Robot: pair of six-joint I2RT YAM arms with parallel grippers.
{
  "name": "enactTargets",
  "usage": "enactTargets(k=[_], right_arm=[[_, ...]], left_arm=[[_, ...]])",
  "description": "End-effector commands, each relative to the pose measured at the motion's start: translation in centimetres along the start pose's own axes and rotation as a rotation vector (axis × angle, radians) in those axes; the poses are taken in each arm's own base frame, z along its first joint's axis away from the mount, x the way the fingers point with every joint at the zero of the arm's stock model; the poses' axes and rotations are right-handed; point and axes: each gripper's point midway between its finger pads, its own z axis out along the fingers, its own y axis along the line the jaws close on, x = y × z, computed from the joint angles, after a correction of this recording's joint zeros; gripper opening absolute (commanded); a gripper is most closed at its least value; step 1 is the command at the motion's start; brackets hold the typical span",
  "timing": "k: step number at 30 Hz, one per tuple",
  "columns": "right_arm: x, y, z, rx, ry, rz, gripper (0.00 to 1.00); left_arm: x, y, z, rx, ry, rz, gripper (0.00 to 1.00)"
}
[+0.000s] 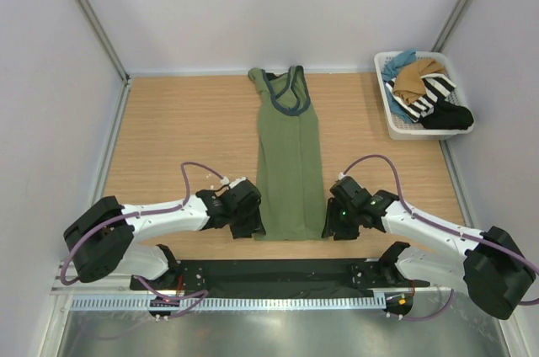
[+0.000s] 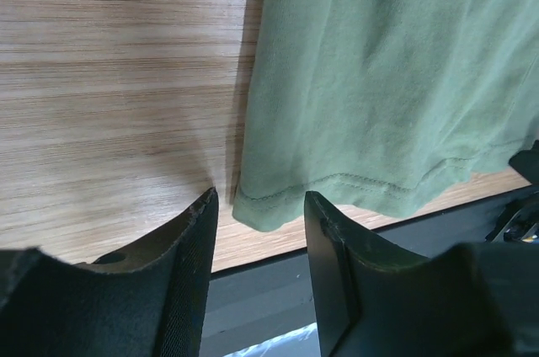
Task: Fold and stack the tank tops
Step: Fold the tank top
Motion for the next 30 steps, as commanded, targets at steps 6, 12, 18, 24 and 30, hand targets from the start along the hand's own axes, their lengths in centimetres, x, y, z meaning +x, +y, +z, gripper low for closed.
enactTargets(k=[6, 12, 18, 24, 30], right_arm=[[0.5, 1.8, 0.8, -0.096, 0.03, 0.017, 0.36], [0.6, 2.1, 0.2, -0.115, 0.024, 0.018, 0.06], [0.8, 2.3, -1.4, -0.149, 0.006, 0.013, 0.01], [1.0, 2.1, -3.2, -0.144, -0.001, -0.003, 0.01], [0.9, 1.0, -3.0, -0.089, -0.009, -0.023, 0.47]], left_arm=[[-0.5, -0.4, 1.1, -0.002, -0.024, -0.02, 0.43], [0.5, -0.7, 0.9, 0.01, -0.008, -0.014, 0.11], [2.4, -1.5, 0.2, 0.026, 0.009, 0.004, 0.0], [3.9, -2.7, -1.0, 0.064, 0.01, -0.015, 0.0], [3.8, -2.5, -0.9, 0.056, 0.0, -0.025, 0.0]])
